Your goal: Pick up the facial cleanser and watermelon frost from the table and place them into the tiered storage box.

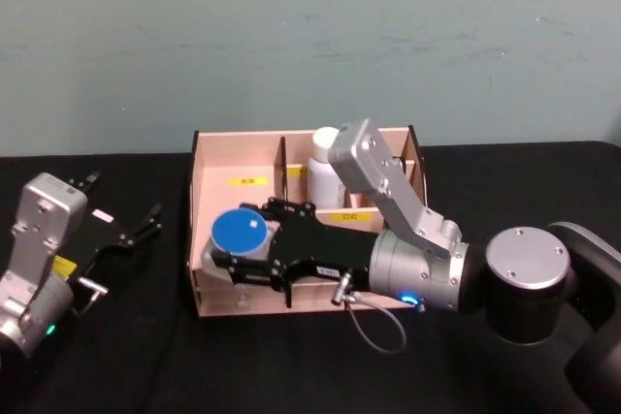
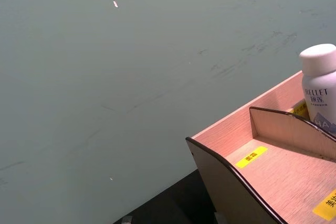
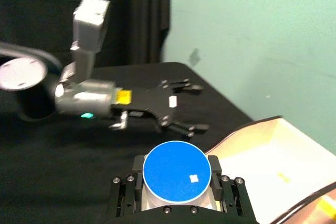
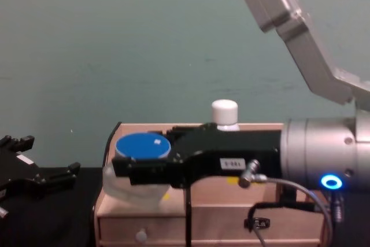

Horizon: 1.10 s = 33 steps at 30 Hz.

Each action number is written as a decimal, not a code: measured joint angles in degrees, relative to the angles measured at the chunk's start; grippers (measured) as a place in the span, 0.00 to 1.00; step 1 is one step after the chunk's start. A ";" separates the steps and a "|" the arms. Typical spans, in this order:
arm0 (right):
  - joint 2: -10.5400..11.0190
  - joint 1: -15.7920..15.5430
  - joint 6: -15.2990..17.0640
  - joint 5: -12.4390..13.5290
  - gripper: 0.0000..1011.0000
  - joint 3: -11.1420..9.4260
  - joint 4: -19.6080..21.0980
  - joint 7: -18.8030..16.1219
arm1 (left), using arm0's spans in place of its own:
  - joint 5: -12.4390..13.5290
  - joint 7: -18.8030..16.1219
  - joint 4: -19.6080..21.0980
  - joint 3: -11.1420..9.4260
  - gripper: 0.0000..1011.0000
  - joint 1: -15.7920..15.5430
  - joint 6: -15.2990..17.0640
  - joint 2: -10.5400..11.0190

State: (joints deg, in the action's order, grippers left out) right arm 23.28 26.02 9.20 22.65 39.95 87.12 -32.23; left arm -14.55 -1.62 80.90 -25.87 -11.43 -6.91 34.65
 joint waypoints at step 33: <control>-11.64 1.09 4.47 -10.21 0.73 -2.52 -6.89 12.79 | 0.00 0.00 0.00 0.00 1.00 0.00 0.00 0.00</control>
State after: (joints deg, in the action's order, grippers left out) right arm 11.64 27.11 13.66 12.44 37.43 80.24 -19.44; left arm -14.55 -1.62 80.90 -25.86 -11.43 -6.91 34.65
